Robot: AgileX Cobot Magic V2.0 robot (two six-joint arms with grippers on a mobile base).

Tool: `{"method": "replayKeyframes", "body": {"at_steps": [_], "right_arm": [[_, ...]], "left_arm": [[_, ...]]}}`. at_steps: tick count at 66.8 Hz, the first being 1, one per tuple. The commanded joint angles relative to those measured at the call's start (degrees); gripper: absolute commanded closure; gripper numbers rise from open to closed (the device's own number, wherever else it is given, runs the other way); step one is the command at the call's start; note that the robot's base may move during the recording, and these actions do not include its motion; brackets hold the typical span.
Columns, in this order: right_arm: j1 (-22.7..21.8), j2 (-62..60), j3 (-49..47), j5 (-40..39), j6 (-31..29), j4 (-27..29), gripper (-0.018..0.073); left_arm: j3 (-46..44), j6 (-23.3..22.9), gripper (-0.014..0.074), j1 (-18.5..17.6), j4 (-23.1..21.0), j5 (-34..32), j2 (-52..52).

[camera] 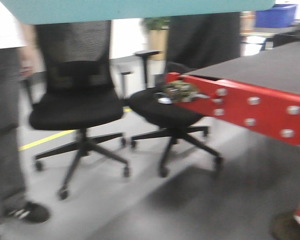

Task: Fetch blue bin and place on conveyor start
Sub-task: 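Hold the teal bin raised while the base drives to the conveyor, then position the held bin above the near end of the conveyor belt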

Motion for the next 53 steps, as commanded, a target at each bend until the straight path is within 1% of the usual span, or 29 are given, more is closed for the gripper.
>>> {"method": "replayKeyframes", "body": {"at_steps": [1,6,22,53], "right_arm": [[-0.7,-1.6,-0.6,-4.1,-0.4,-2.3,0.071],[-0.7,-1.6,-0.6,-4.1,-0.4,-2.3,0.071],[-0.7,-1.6,-0.6,-4.1,-0.4,-2.3,0.071],[-0.7,-1.6,-0.6,-4.1,-0.4,-2.3,0.071]], "left_arm": [[0.2,1.4,0.0708,0.9,12.1,6.0,-0.4],[0.2,1.4,0.0708,0.9,13.7,6.0,-0.4],[0.2,1.4,0.0708,0.9,16.5,6.0,-0.4],[0.2,1.4,0.0708,0.9,16.5,6.0,-0.4]]}}
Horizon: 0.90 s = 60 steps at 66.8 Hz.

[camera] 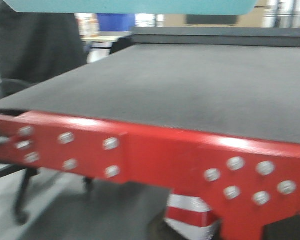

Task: Fetch blue bin and place on conveyor start
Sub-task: 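Position the held bin above the near end of the conveyor belt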

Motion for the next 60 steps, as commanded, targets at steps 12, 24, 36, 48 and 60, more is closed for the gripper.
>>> {"method": "replayKeyframes", "body": {"at_steps": [12,24,36,48,60], "right_arm": [[-1.0,-1.6,-0.6,-4.1,-0.7,-3.6,0.071],[-1.0,-1.6,-0.6,-4.1,-0.7,-3.6,0.071],[-1.0,-1.6,-0.6,-4.1,-0.7,-3.6,0.071],[-1.0,-1.6,-0.6,-4.1,-0.7,-3.6,0.071],[-1.0,-1.6,-0.6,-4.1,-0.7,-3.6,0.071]], "left_arm": [[0.2,1.5,0.0708,1.1,10.8,7.3,-0.4],[0.2,1.5,0.0708,1.1,10.8,7.3,-0.4],[0.2,1.5,0.0708,1.1,10.8,7.3,-0.4],[0.2,1.5,0.0708,1.1,10.8,7.3,-0.4],[0.2,1.5,0.0708,1.1,10.8,7.3,-0.4]]}}
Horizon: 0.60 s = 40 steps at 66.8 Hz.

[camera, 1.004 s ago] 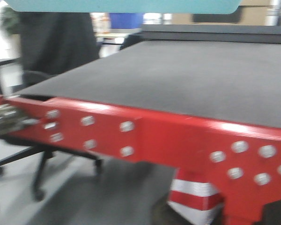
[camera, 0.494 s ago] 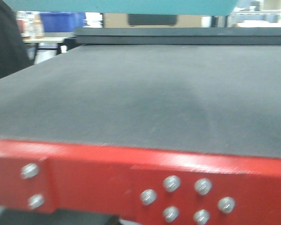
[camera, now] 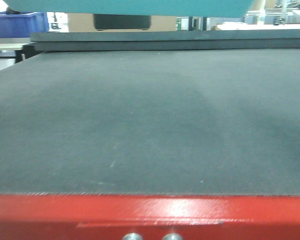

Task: Fetch blue bin and place on conveyor start
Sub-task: 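Position the held bin above the near end of the conveyor belt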

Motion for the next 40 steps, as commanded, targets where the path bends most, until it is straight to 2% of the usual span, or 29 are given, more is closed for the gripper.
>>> {"method": "replayKeyframes", "body": {"at_steps": [1,40], "right_arm": [[-1.0,-1.6,-0.6,-4.1,-0.8,-4.0,0.071],[-1.0,-1.6,-0.6,-4.1,-0.8,-4.0,0.071]], "left_arm": [[0.2,1.7,0.0708,1.1,9.8,7.4,-0.4],[0.2,1.7,0.0708,1.1,9.8,7.4,-0.4]]}}
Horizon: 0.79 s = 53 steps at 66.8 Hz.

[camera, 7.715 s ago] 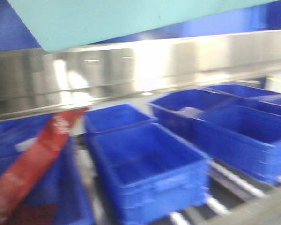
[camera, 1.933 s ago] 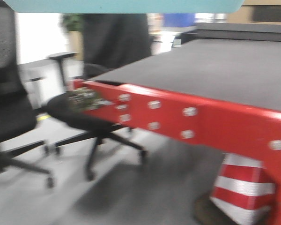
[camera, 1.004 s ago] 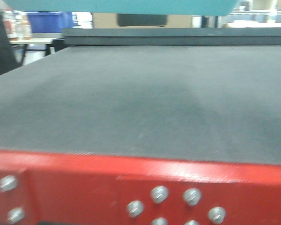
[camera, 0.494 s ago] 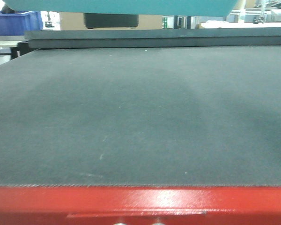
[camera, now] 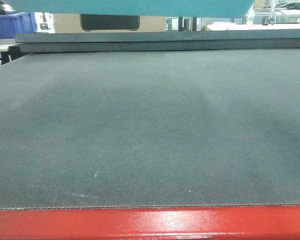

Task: Fetch blue bin and place on conveyor start
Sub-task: 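Position the held bin above the near end of the conveyor belt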

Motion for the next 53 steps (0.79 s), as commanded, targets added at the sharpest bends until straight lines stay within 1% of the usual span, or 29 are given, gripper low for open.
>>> {"method": "replayKeyframes", "body": {"at_steps": [1,10,20,30,37,45,51,53], "right_arm": [[-1.0,-1.6,-0.6,-4.1,-1.2,-3.9,0.071],[-1.0,-1.6,-0.6,-4.1,-1.2,-3.9,0.071],[-1.0,-1.6,-0.6,-4.1,-1.2,-3.9,0.071],[-1.0,-1.6,-0.6,-5.6,-1.2,-3.9,0.071],[-1.0,-1.6,-0.6,-5.1,-1.2,-3.9,0.071],[-1.0,-1.6,-0.6,-3.2,-1.2,-3.9,0.071],[-1.0,-0.7,-1.2,-2.8,-1.2,-4.0,0.071],[-1.0,-0.2,-1.9,-2.1,-1.2,-4.3,0.071]], "left_arm": [[0.2,1.7,0.0708,1.1,12.5,6.6,-0.4],[0.2,1.7,0.0708,1.1,12.5,6.3,-0.4],[0.2,1.7,0.0708,1.1,12.5,3.7,-0.4],[0.2,1.7,0.0708,1.1,12.5,3.7,-0.4],[0.2,1.7,0.0708,1.1,12.5,3.8,-0.4],[0.2,1.5,0.0708,1.1,9.8,3.5,-0.4],[-0.5,-2.9,0.0708,1.6,7.5,1.8,-0.4],[-1.0,-3.4,0.0708,2.1,6.3,1.2,-0.4]]}}
